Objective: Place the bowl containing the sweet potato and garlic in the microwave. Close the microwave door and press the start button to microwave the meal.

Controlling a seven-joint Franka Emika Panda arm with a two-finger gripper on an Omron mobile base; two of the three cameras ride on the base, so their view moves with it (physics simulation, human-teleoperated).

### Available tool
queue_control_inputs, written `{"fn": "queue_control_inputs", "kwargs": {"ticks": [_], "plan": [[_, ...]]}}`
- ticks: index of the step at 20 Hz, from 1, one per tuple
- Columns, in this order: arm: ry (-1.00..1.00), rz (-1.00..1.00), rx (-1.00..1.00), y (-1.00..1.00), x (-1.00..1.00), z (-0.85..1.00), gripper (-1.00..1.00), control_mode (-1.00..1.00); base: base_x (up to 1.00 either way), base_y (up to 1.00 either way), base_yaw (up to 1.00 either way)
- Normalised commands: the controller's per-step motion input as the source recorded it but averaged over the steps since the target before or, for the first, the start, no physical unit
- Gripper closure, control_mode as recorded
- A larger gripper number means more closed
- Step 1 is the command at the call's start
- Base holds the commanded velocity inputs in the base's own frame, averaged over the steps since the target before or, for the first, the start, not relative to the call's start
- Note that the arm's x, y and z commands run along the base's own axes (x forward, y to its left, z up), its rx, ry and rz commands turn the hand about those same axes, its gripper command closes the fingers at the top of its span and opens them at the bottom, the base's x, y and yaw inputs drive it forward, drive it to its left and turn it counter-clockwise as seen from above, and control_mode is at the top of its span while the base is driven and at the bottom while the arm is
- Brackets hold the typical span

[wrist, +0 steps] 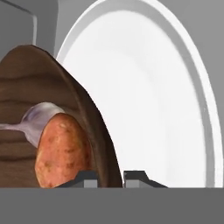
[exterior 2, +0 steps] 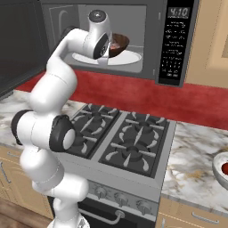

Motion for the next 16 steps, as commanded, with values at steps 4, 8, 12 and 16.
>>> {"fn": "queue_control_inputs", "kwargs": {"ticks": [4, 8, 12, 16], "plan": [[0.0, -0.03, 0.0, 0.0, 0.41, -0.22, 1.0, -1.0, 0.0, 0.0, 0.0], [0.0, -0.03, 0.0, 0.0, 0.24, -0.21, -1.0, -1.0, 0.0, 0.0, 0.0], [0.0, -0.01, 0.0, 0.0, 0.01, -0.1, -1.0, -1.0, 0.0, 0.0, 0.0], [-0.03, 0.0, 0.0, 0.0, -0.27, -0.02, -1.0, -1.0, 0.0, 0.0, 0.0]]}}
